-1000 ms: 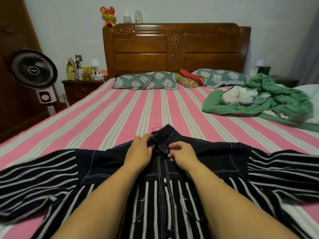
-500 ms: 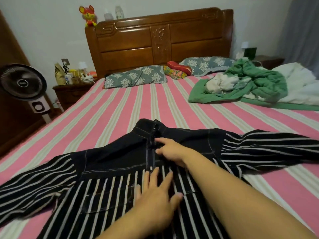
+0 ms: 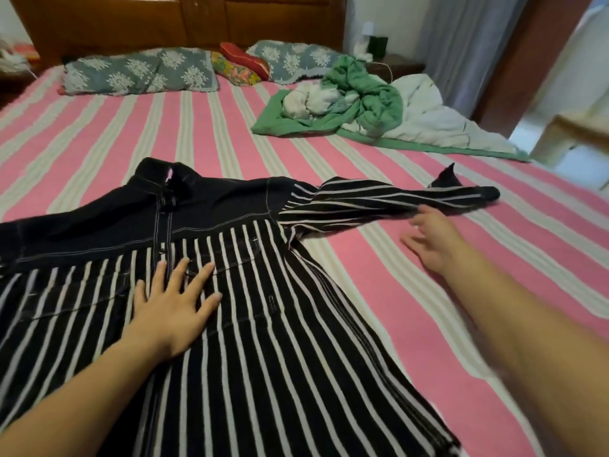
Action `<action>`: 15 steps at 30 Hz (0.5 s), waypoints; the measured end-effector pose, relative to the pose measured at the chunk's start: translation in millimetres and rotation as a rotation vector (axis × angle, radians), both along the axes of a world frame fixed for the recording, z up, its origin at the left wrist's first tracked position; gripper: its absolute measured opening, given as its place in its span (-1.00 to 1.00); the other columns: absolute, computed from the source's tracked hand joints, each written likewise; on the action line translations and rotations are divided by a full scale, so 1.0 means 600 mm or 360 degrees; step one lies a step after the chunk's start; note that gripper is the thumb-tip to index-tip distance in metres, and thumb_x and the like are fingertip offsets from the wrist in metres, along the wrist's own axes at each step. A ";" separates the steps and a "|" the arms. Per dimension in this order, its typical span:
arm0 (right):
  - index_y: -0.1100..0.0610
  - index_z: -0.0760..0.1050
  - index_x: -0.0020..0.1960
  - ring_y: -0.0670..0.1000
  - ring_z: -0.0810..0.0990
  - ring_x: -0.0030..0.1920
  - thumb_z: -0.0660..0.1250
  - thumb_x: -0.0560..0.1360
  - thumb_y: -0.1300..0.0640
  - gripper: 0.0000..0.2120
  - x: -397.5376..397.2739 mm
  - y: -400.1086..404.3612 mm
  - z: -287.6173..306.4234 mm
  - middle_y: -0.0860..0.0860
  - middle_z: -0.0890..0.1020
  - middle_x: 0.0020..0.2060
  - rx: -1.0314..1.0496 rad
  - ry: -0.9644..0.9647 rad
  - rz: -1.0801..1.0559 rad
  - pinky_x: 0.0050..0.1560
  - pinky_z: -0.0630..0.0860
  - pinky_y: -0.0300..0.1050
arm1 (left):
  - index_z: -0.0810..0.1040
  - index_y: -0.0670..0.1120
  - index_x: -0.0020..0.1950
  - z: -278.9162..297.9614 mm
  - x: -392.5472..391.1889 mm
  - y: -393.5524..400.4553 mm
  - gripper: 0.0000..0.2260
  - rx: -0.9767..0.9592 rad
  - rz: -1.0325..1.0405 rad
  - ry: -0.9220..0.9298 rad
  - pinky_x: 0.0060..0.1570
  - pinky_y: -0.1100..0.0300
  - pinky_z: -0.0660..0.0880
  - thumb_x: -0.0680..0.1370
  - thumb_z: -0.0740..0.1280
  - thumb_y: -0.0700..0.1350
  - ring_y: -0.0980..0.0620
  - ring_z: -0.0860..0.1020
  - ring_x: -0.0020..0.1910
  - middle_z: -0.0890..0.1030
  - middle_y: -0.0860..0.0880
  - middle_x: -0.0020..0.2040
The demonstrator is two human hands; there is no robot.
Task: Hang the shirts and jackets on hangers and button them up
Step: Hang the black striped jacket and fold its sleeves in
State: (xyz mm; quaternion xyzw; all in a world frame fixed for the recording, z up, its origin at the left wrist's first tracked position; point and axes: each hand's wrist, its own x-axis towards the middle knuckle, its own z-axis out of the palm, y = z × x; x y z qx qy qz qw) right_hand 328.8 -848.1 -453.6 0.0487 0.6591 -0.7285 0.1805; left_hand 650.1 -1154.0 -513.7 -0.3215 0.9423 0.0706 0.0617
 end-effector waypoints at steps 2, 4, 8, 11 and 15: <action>-0.01 0.44 0.40 0.03 0.53 0.12 0.20 0.56 0.32 -0.54 -0.041 0.002 0.007 0.02 0.53 0.20 -0.0292 -0.0073 -0.0081 0.27 0.47 0.00 | -0.31 0.43 0.53 -0.004 0.000 -0.003 -0.41 -0.0006 -0.0008 -0.0012 0.56 -0.24 -0.23 0.50 -0.28 0.45 -0.09 -0.32 0.61 -0.21 0.04 0.66; -0.05 0.48 0.30 0.06 0.57 0.20 0.22 0.58 0.24 -0.64 -0.076 0.001 0.009 0.02 0.53 0.27 -0.0436 -0.0126 -0.0203 0.34 0.43 0.01 | -0.34 0.45 0.49 -0.007 0.003 -0.004 -0.44 -0.0007 -0.0004 -0.0035 0.56 -0.23 -0.23 0.51 -0.28 0.45 -0.08 -0.33 0.61 -0.24 0.05 0.66; 0.07 0.49 0.09 0.13 0.60 0.14 0.23 0.53 0.28 -0.79 -0.115 -0.016 0.027 0.18 0.58 0.17 -0.0344 -0.0037 -0.0231 0.17 0.56 0.09 | -0.34 0.45 0.49 -0.004 -0.001 -0.002 -0.46 0.0007 -0.0006 -0.0059 0.55 -0.21 -0.24 0.53 -0.25 0.43 -0.06 -0.33 0.61 -0.26 0.07 0.65; 0.07 0.46 0.38 0.11 0.54 0.22 0.30 0.48 0.22 -0.53 -0.082 -0.058 0.108 0.11 0.47 0.32 0.0056 0.0391 0.0005 0.09 0.53 -0.02 | -0.12 0.43 0.56 0.026 -0.003 -0.010 -0.47 0.0321 0.0049 -0.0058 0.54 -0.21 -0.23 0.62 -0.03 0.39 -0.05 -0.24 0.63 -0.16 0.10 0.66; 0.05 -0.05 0.65 -0.07 0.07 0.53 0.26 0.59 0.24 -0.26 0.119 -0.090 0.234 0.06 -0.06 0.62 0.0807 0.1488 0.0303 0.42 0.05 -0.29 | 0.53 0.13 0.36 0.166 0.059 0.022 -0.73 0.1674 0.0408 0.0719 0.42 -0.05 0.33 0.66 0.29 0.00 -0.06 0.47 0.43 0.52 -0.05 0.44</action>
